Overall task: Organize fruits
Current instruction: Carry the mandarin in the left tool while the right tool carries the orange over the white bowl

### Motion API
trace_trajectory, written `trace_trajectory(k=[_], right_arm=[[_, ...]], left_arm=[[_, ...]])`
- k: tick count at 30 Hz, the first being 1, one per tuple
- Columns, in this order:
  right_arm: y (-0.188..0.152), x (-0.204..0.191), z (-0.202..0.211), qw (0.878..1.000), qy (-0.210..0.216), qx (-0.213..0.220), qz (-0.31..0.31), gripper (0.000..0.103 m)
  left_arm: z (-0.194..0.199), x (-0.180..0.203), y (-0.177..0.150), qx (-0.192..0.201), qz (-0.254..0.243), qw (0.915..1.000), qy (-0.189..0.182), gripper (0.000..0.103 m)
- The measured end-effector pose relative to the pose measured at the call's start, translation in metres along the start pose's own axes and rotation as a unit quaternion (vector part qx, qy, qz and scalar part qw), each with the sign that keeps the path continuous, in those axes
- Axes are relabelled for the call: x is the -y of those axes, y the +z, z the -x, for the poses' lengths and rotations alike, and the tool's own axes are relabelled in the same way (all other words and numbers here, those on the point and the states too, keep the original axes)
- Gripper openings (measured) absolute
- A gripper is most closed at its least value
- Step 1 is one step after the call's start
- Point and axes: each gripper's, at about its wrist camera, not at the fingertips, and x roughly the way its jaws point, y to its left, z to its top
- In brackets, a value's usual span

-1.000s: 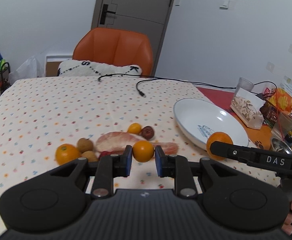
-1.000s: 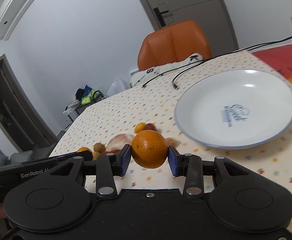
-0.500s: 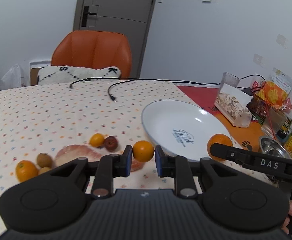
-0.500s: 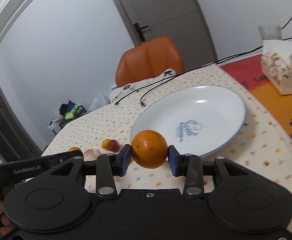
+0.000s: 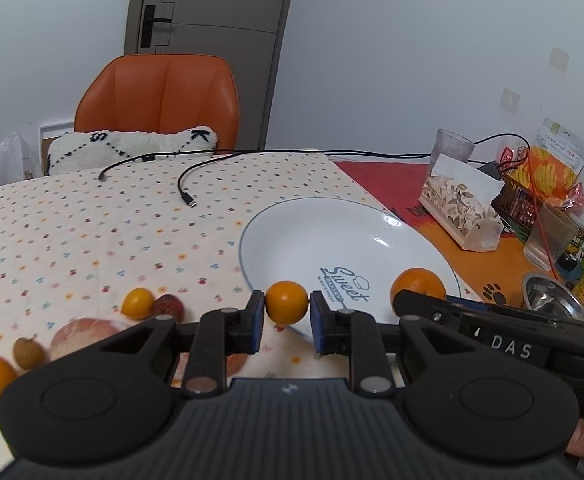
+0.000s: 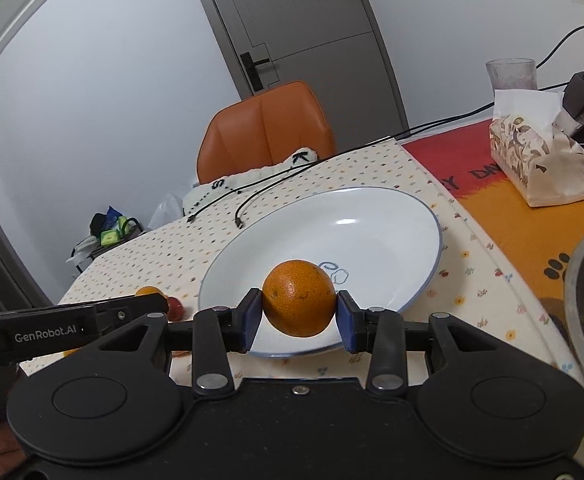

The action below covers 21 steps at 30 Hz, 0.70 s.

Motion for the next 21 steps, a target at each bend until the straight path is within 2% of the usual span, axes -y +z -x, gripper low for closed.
trace_trajectory(k=[9,21], right_arm=[[0.006,0.007,-0.018,1.0,-0.007,-0.002,0.012,0.038],[0.013,0.009,-0.03,0.999,-0.011,-0.008,0.03,0.038]], left_arm=[[-0.036,0.005,0.009,-0.019,-0.008,0.9998,0.004,0.022],[-0.06,0.013,0.009,-0.041,-0.014,0.999,0.006,0.023]])
